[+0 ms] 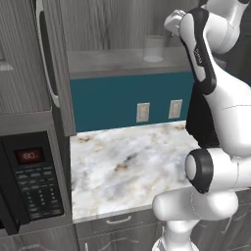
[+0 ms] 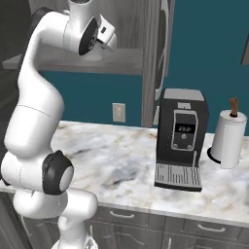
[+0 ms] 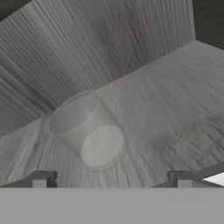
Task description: There is a bowl on the dining counter. Grab a lemon wedge from the fridge and place it in the bowl. Then get the liquor bottle and glass cup from the cabinet and place them next to the bowl.
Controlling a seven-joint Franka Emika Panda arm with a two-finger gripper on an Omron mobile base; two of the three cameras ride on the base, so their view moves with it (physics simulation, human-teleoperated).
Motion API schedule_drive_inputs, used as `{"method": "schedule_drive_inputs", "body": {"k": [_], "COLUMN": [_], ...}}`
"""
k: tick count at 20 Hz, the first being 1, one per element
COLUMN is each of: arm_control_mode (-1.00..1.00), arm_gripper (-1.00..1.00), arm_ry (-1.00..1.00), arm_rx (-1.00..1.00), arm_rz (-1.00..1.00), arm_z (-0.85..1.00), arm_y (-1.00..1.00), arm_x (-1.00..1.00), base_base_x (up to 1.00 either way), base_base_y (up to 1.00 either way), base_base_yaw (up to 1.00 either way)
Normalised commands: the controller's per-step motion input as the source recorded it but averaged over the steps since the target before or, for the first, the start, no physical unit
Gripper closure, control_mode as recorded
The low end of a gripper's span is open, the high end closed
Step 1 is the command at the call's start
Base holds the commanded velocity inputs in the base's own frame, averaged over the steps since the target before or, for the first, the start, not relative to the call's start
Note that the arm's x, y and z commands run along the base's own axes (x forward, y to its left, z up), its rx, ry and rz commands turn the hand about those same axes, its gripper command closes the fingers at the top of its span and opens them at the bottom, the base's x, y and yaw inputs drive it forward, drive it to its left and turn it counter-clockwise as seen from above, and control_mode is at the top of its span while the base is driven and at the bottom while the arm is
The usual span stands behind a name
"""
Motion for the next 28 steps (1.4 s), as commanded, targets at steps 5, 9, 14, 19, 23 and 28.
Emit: {"method": "schedule_drive_inputs", "body": {"k": [5,9,14,19,23,28], "arm_control_mode": [-1.00,-1.00,-1.00,-1.00,-1.00,-1.00], "arm_gripper": [-1.00,-1.00,-1.00,-1.00,-1.00,-1.00], "arm_ry": [0.00,0.03,0.06,0.06,0.05,0.01], "arm_rx": [0.02,0.00,0.00,0.00,0.00,0.00], "arm_rz": [0.00,0.00,0.00,0.00,0.00,0.00], "arm_z": [-0.07,-0.01,-0.01,-0.01,-0.03,-0.02], "arm_y": [0.03,0.07,0.06,0.05,0.05,0.01], "arm_x": [0.37,0.46,0.40,0.36,0.33,0.29], "base_base_x": [0.00,0.00,0.00,0.00,0.00,0.00], "base_base_y": [0.00,0.00,0.00,0.00,0.00,0.00], "base_base_yaw": [0.00,0.00,0.00,0.00,0.00,0.00]}}
